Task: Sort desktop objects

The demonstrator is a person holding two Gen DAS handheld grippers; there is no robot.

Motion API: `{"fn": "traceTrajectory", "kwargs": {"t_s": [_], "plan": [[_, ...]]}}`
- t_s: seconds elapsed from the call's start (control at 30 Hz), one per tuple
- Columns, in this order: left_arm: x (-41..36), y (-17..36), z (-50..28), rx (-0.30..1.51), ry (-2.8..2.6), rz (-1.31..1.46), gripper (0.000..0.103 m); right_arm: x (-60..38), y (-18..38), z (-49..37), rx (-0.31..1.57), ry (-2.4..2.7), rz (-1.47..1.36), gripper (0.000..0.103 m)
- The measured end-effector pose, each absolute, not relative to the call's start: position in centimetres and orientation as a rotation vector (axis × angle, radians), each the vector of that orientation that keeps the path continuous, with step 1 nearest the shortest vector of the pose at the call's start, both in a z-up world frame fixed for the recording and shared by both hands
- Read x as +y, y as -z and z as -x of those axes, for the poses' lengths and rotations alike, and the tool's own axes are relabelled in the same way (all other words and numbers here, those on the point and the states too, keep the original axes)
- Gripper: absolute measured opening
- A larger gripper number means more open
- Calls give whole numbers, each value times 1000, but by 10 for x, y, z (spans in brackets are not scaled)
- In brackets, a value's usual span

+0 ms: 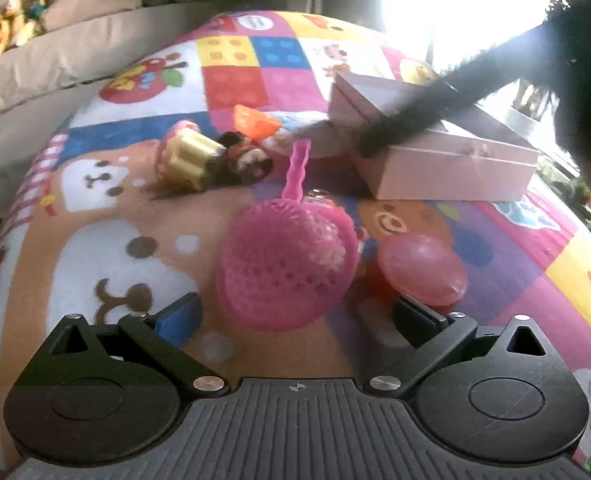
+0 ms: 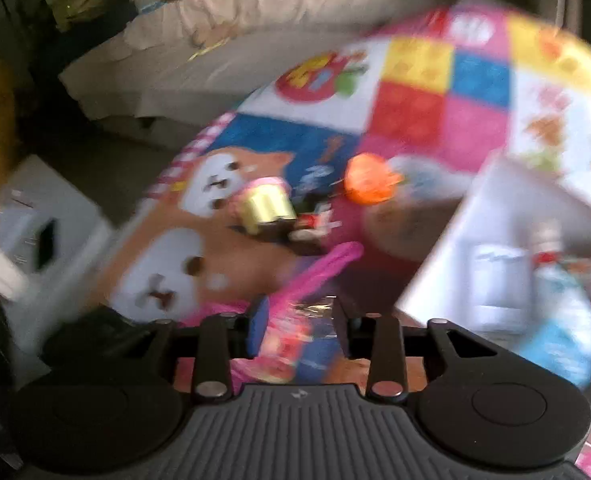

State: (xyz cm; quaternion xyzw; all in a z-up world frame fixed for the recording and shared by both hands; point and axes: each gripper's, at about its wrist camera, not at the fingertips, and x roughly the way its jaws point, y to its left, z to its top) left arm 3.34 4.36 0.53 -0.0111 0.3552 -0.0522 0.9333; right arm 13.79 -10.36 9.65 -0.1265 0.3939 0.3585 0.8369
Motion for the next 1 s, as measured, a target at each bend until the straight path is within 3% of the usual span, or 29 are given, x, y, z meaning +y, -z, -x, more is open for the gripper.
{"fn": "traceTrajectory", "kwargs": {"t_s": [0.03,0.23,0.6,0.83,1.0], "plan": [[46,-6,-33,721,71,19,103,-112,-92,-128,810,-746,281,59],[64,-14,-42,717,5,67,103,-135,-52,-89,833,-779,273,68],[64,-16,-63,695,-250,-183,103,-178,-25,-80,703,-517,318,69],[63,-40,-53,680,117,39,103,-226,-14,-90,738,-458,91,81],[31,-25,-65,737,211,6,103,-238,-13,-89,699,-435,-4,85]]}}
